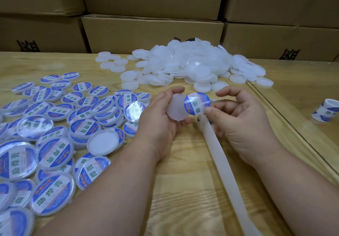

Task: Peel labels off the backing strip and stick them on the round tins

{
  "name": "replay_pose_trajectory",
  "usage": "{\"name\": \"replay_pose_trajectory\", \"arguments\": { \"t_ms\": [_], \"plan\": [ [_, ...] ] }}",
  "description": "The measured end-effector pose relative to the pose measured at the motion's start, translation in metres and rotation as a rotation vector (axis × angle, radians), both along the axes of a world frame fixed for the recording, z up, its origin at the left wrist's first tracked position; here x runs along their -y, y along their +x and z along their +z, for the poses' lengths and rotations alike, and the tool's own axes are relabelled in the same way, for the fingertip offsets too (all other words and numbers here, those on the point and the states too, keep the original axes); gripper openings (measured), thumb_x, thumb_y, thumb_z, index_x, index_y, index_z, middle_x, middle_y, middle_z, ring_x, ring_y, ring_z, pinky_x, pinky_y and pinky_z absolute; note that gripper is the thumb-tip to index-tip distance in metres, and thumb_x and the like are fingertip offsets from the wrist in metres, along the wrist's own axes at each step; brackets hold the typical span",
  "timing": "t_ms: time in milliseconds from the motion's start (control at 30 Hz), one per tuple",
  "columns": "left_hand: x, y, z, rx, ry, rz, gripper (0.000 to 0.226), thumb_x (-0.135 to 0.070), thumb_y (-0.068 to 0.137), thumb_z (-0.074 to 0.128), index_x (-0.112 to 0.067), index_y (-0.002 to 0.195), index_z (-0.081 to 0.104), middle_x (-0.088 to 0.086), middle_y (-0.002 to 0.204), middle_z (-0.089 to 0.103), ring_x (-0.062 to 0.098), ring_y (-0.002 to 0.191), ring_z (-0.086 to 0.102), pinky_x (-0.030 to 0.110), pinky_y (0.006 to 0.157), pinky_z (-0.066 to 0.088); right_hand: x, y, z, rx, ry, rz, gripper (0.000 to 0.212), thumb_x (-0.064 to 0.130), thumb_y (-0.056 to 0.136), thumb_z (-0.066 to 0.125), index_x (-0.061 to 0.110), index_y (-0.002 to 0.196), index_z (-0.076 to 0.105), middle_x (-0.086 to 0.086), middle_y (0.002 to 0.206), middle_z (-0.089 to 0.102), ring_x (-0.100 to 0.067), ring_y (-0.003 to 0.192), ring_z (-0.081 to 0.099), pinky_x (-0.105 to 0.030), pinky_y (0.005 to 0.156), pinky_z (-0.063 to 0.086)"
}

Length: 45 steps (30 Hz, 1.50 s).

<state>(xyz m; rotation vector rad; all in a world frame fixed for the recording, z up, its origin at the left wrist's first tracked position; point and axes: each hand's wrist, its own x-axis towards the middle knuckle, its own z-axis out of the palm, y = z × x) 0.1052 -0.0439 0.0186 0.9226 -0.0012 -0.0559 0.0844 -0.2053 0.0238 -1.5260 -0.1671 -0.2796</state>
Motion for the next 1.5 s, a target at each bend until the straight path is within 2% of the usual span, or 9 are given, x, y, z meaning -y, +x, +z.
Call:
{"name": "replay_pose_trajectory", "arguments": {
  "t_ms": [167, 367, 433, 567, 733, 1000, 1300, 1433, 1500],
  "plan": [
    [-0.002, -0.001, -0.002, 0.029, -0.044, -0.114, 0.035, -0.015, 0.101, 0.027, -0.007, 0.108, 0.061, 0.022, 0.104, 0.075, 0.037, 0.098, 0.072, 0.044, 0.081, 0.059, -0.006, -0.001, -0.003, 0.020, -0.143, 0.027, 0.028, 0.002, 0.083, 0.079, 0.028, 0.074, 0.079, 0.006, 0.079, 0.077, -0.005, 0.072, 0.068, -0.016, 0.069, 0.054],
    [-0.001, 0.000, -0.003, 0.078, -0.029, -0.150, 0.036, -0.005, 0.089, 0.029, -0.003, 0.108, 0.060, 0.022, 0.097, 0.074, 0.033, 0.084, 0.071, 0.038, 0.067, 0.058, -0.009, -0.002, -0.004, 0.028, -0.170, -0.025, 0.020, 0.003, 0.086, 0.077, 0.023, 0.092, 0.078, 0.001, 0.091, 0.079, -0.018, 0.082, 0.073, -0.025, 0.080, 0.059],
    [0.000, 0.000, -0.003, 0.084, 0.020, -0.149, 0.038, -0.010, 0.075, 0.040, -0.005, 0.107, 0.060, 0.022, 0.100, 0.074, 0.031, 0.082, 0.071, 0.035, 0.060, 0.053, -0.009, -0.002, -0.005, 0.029, -0.188, -0.074, 0.016, 0.006, 0.085, 0.079, 0.022, 0.088, 0.077, 0.005, 0.086, 0.079, -0.019, 0.081, 0.073, -0.024, 0.077, 0.059],
    [0.001, 0.001, -0.005, 0.094, 0.086, -0.158, 0.046, -0.011, 0.064, 0.044, -0.007, 0.107, 0.061, 0.020, 0.100, 0.076, 0.027, 0.082, 0.073, 0.030, 0.057, 0.053, -0.013, -0.001, -0.006, 0.048, -0.178, -0.078, 0.018, 0.001, 0.084, 0.078, 0.018, 0.080, 0.073, 0.014, 0.076, 0.076, 0.000, 0.065, 0.069, -0.011, 0.064, 0.051],
    [0.002, 0.003, -0.007, 0.100, 0.125, -0.152, 0.046, -0.010, 0.065, 0.042, -0.009, 0.107, 0.062, 0.021, 0.105, 0.075, 0.027, 0.086, 0.073, 0.030, 0.057, 0.054, -0.016, 0.001, -0.009, 0.025, -0.143, -0.035, 0.012, 0.000, 0.085, 0.077, 0.012, 0.081, 0.076, 0.002, 0.084, 0.079, -0.018, 0.068, 0.076, -0.022, 0.069, 0.059],
    [0.003, 0.005, -0.009, 0.101, 0.148, -0.134, 0.046, -0.008, 0.066, 0.040, -0.009, 0.105, 0.064, 0.022, 0.105, 0.075, 0.028, 0.089, 0.073, 0.031, 0.058, 0.055, -0.017, 0.004, -0.011, 0.001, -0.153, -0.061, 0.016, 0.002, 0.085, 0.078, 0.016, 0.077, 0.076, 0.006, 0.092, 0.079, -0.021, 0.069, 0.077, -0.029, 0.073, 0.062],
    [0.004, 0.005, -0.010, 0.106, 0.169, -0.126, 0.047, -0.007, 0.065, 0.040, -0.009, 0.105, 0.065, 0.023, 0.107, 0.075, 0.028, 0.091, 0.073, 0.032, 0.059, 0.055, -0.018, 0.005, -0.012, -0.008, -0.150, -0.076, 0.018, 0.001, 0.085, 0.076, 0.016, 0.075, 0.074, 0.005, 0.090, 0.079, -0.022, 0.068, 0.076, -0.027, 0.070, 0.061],
    [0.003, 0.005, -0.010, 0.111, 0.168, -0.122, 0.047, -0.007, 0.065, 0.040, -0.009, 0.105, 0.064, 0.024, 0.108, 0.074, 0.032, 0.097, 0.073, 0.039, 0.071, 0.060, -0.017, 0.003, -0.012, 0.016, -0.138, -0.052, 0.017, 0.003, 0.083, 0.074, 0.017, 0.074, 0.072, 0.008, 0.095, 0.078, -0.023, 0.080, 0.075, -0.034, 0.076, 0.063],
    [0.003, 0.005, -0.009, 0.113, 0.150, -0.124, 0.047, -0.005, 0.064, 0.040, -0.009, 0.105, 0.064, 0.026, 0.110, 0.073, 0.033, 0.099, 0.072, 0.041, 0.075, 0.060, -0.017, 0.002, -0.011, 0.030, -0.125, -0.042, 0.010, 0.011, 0.077, 0.073, 0.019, 0.073, 0.071, 0.009, 0.095, 0.078, -0.017, 0.079, 0.072, -0.028, 0.075, 0.061]
  ]
}}
